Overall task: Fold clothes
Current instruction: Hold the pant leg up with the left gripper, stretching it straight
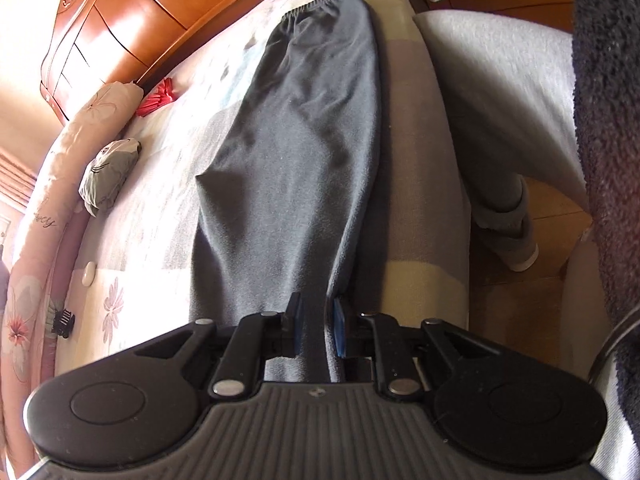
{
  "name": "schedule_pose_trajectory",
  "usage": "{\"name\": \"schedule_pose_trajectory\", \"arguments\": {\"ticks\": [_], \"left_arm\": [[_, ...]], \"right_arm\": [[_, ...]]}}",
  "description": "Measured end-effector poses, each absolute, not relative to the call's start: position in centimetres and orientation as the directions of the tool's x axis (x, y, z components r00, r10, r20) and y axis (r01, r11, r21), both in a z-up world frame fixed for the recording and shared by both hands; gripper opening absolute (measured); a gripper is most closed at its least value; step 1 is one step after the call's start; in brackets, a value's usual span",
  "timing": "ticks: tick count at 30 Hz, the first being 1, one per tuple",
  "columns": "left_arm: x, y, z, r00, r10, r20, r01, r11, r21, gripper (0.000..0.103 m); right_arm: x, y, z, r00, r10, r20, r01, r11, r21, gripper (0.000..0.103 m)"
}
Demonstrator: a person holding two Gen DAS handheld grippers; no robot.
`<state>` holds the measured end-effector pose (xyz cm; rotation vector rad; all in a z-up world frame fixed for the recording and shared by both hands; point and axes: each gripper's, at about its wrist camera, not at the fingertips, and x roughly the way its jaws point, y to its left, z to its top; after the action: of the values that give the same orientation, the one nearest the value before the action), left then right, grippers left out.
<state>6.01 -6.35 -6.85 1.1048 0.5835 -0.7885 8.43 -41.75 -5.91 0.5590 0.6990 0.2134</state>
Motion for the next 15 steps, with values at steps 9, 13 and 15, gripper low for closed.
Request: {"name": "schedule_pose_trajectory", "arguments": {"ticks": [9,13,15], "left_arm": [[5.5,-6.2,-8.3,0.571,-0.225,-0.789,0.819,0.220,0.530,0.002],[5.6,-5.8,-8.0,0.556,-0.243,-0.795,0.827,0.254,0.501,0.003],[5.4,-5.7,-8.1,0.561,-0.250,-0.789,0.825,0.245,0.509,0.003]], "right_arm": [[8.4,-41.9,-6.1,0.751,0.359,-0.554,0.009,0.833,0.553,0.103],[8.5,-41.9,-6.2,0.750,0.361,-0.554,0.010,0.831,0.556,0.103],[8.5,-41.9,-6.2,0.750,0.359,-0.555,0.011,0.833,0.554,0.103]]}}
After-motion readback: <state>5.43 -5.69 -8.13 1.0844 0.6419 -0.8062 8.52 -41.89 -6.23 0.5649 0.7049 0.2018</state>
